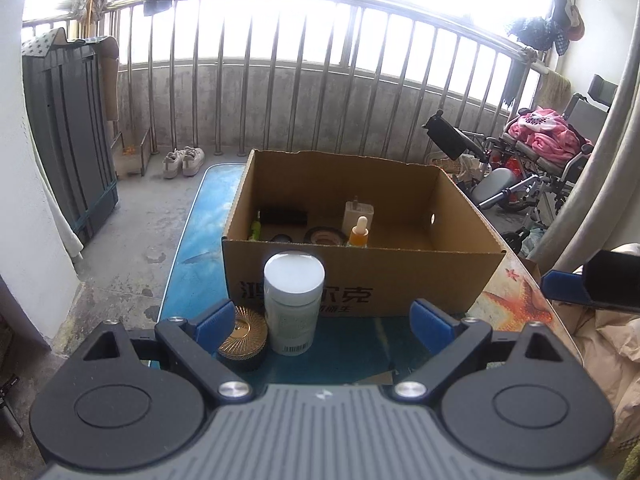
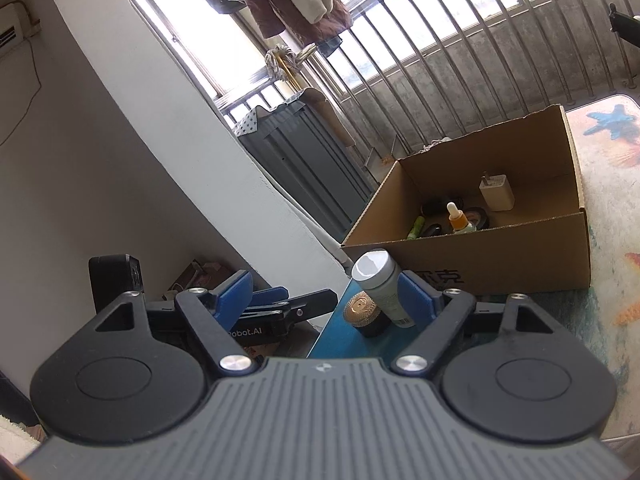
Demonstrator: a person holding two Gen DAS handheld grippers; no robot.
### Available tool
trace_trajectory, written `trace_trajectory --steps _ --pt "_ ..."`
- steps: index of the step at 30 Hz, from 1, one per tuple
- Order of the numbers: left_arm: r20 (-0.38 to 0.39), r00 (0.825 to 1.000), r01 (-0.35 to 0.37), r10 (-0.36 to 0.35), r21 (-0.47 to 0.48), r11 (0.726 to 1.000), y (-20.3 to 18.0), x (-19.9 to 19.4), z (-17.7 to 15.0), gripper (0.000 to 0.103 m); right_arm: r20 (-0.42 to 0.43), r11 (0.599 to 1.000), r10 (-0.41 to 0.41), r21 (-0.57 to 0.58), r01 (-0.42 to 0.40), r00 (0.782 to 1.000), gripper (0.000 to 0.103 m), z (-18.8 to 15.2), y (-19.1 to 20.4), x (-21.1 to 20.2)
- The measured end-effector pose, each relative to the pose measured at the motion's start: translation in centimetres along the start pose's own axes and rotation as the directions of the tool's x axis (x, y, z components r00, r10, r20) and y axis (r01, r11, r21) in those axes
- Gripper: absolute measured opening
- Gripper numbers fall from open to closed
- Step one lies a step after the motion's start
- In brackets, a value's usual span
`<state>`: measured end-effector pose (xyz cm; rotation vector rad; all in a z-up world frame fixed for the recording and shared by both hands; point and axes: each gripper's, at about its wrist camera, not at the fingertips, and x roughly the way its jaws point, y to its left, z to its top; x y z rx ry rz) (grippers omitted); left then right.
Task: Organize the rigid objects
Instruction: 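Move the right tool to the white jar on the table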
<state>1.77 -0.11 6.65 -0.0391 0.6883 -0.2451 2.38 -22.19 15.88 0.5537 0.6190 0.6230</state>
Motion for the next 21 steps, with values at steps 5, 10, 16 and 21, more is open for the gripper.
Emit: trace_trajectory --steps 5,10,16,21 --pt "-0.002 1.000 -0.016 0.016 0.003 1.000 0.4 -0.2 -0.8 0.095 -0.024 1.000 0.001 0.002 -0.001 1.000 0.080 -0.8 0.4 0.5" --pt "-0.009 1.000 -0.021 0.021 -0.002 1.000 0.6 0.2 -1.2 0.095 -0.046 1.000 -0.014 -0.006 0.013 0.999 0.081 -1.2 0.5 1.1" --pt "-0.010 0.999 -0.046 0.046 0.012 0.999 0.8 1.1 -2.0 0.095 -0.071 1.000 -0.019 0.003 0.020 0.997 0.081 -1.3 -0.1 1.9" --pt "-0.013 0.997 -0.069 0.070 0.042 0.997 1.1 2.1 -2.6 0.095 -0.113 0.999 -0.028 0.020 0.030 0.993 0.081 -1.2 -0.9 4.1"
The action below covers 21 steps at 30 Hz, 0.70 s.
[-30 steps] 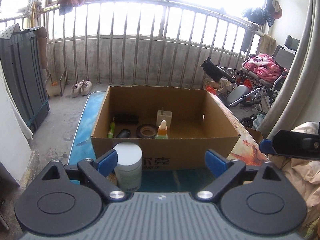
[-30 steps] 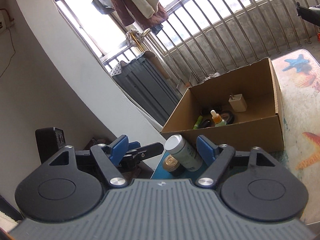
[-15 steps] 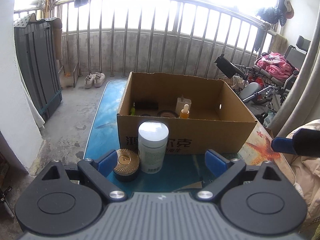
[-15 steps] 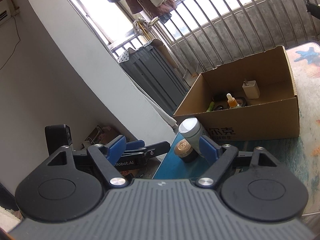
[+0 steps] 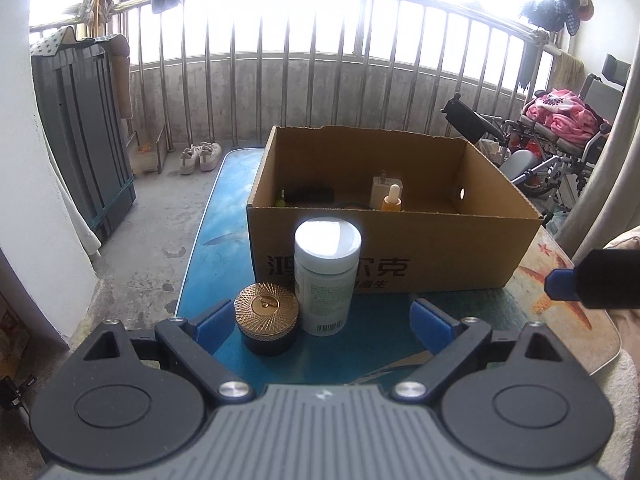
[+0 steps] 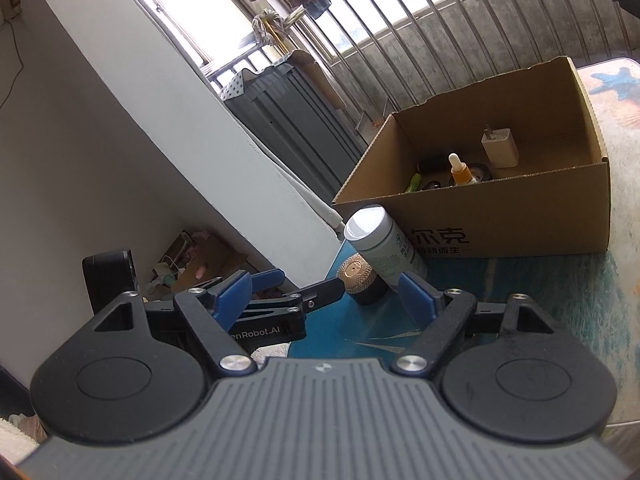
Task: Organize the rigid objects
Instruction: 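Close the right tool around the white jar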
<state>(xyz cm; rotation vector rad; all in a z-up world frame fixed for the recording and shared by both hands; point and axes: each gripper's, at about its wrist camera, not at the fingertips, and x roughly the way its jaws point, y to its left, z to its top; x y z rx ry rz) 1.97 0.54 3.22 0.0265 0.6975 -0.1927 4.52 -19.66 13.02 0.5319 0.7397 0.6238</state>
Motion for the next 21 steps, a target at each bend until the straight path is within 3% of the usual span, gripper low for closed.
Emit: trace_trajectory --steps 12,21 --pt "0.043 0.999 -0.003 0.000 0.072 0.997 -0.6 3.4 0.5 0.092 -0.033 1.000 -0.027 -0.013 0.027 0.999 0.079 2.1 -0.9 5.8" --pt "0.040 0.999 0.012 -0.015 0.070 0.997 -0.8 6.4 1.4 0.076 -0.072 0.996 -0.057 -0.070 0.052 0.996 0.066 4.3 -1.9 11.1"
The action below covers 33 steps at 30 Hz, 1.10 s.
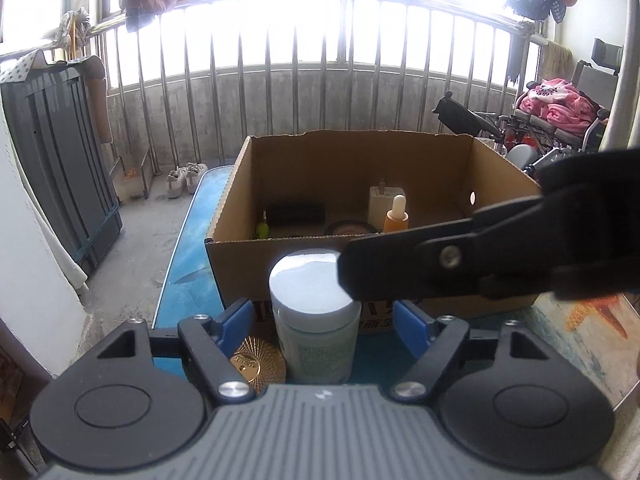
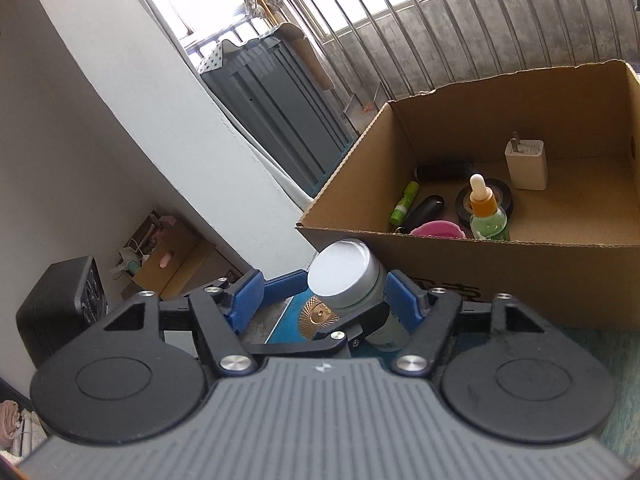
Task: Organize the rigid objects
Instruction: 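Close the right tool around the white jar, then lift the white jar with the right tool and lower it into the box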
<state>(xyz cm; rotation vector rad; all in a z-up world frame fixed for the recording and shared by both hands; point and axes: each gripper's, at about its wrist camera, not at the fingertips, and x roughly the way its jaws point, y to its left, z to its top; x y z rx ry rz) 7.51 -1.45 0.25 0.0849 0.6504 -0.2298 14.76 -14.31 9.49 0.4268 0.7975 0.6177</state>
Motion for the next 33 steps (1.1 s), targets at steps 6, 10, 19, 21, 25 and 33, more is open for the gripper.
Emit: trace_trajectory --steps 6,10,19,21,25,33 --pt "-0.025 1.000 0.018 -0.019 -0.011 1.000 0.5 1.1 0.3 0.068 -0.033 1.000 0.006 0.014 -0.005 0.999 0.061 0.5 -0.7 2.1" --pt "-0.049 0.998 0.027 -0.029 -0.034 0.999 0.8 1.6 0.1 0.059 -0.047 1.000 0.005 0.026 -0.004 0.999 0.055 0.6 -1.2 2.9" --pt "-0.051 0.998 0.035 -0.038 -0.058 0.998 0.9 1.9 0.1 0.054 -0.050 0.999 0.014 0.033 -0.013 0.999 0.045 0.5 -1.4 3.1" --pt "-0.050 0.998 0.036 -0.039 -0.059 0.998 0.7 1.7 0.1 0.054 -0.048 1.000 0.012 0.028 -0.010 0.999 0.045 0.4 -1.2 2.8" --pt "-0.046 0.998 0.047 -0.050 -0.064 0.997 0.3 0.8 0.2 0.054 -0.035 1.000 0.014 0.026 -0.013 0.999 0.045 0.2 -1.0 1.8" --pt "-0.002 0.998 0.060 -0.061 -0.048 0.997 -0.9 -1.9 0.8 0.054 0.027 1.000 0.022 -0.006 -0.022 0.999 0.045 -0.2 0.4 -1.8"
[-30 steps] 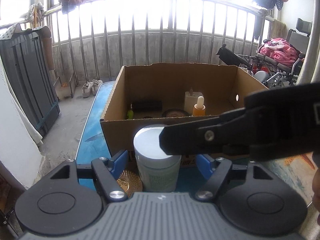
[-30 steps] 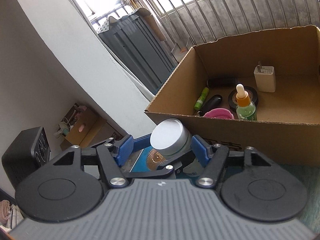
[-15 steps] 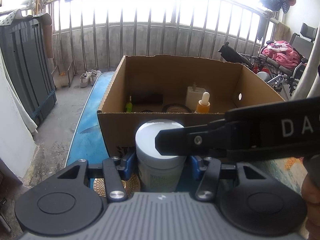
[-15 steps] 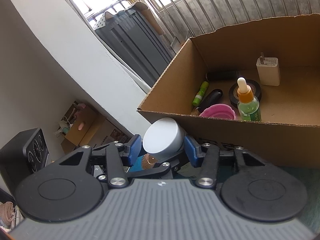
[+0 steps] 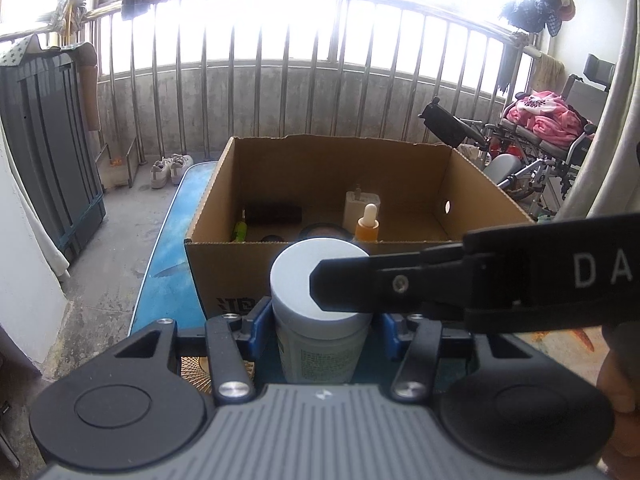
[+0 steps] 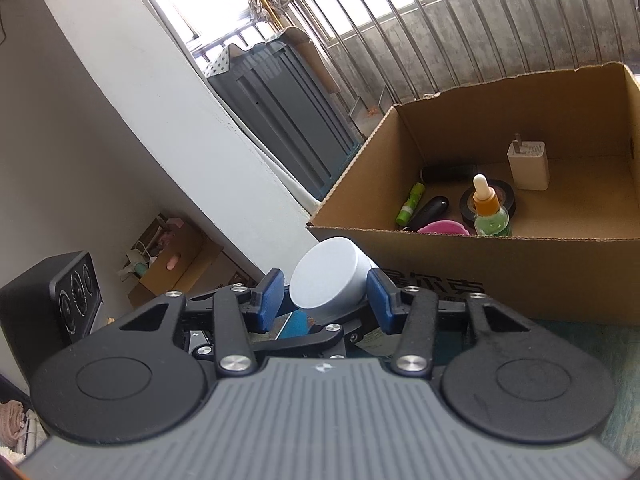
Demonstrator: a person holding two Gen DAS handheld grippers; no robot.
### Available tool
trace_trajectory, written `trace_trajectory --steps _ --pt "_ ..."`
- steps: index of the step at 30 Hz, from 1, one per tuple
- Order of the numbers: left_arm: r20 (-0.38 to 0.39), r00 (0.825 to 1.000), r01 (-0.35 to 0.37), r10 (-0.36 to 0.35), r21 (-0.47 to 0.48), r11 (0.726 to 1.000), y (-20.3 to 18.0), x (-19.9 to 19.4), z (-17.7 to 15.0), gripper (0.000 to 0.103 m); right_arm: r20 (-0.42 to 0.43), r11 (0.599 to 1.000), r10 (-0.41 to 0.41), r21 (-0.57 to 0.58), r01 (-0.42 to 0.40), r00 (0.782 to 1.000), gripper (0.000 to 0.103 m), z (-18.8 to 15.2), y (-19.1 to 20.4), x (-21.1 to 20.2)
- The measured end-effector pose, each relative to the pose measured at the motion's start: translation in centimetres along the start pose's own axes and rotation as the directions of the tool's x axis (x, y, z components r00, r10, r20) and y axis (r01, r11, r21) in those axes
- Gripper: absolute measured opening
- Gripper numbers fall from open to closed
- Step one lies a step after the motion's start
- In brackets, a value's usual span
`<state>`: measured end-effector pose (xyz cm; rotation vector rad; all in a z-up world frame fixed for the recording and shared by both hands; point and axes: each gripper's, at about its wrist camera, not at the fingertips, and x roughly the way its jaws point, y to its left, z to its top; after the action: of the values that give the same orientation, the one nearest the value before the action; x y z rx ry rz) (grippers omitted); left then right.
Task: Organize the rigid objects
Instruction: 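Lift the white jar with the right tool and lower it into the box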
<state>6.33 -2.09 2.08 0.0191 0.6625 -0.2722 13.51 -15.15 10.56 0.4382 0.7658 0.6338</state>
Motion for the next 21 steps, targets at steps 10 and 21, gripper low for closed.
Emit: trace_trajectory --steps 10,21 --pt "0.090 0.996 0.015 -0.020 0.054 0.998 -3.5 -3.5 3.6 0.054 0.136 0.998 0.020 -0.064 -0.012 0.990 0.046 1.8 1.8 -6.5" --pt "0.077 0.989 0.125 -0.126 0.017 0.992 -7.5 0.0 11.3 0.054 0.181 0.997 -0.013 -0.078 0.028 0.983 0.046 9.7 -2.8 -11.0"
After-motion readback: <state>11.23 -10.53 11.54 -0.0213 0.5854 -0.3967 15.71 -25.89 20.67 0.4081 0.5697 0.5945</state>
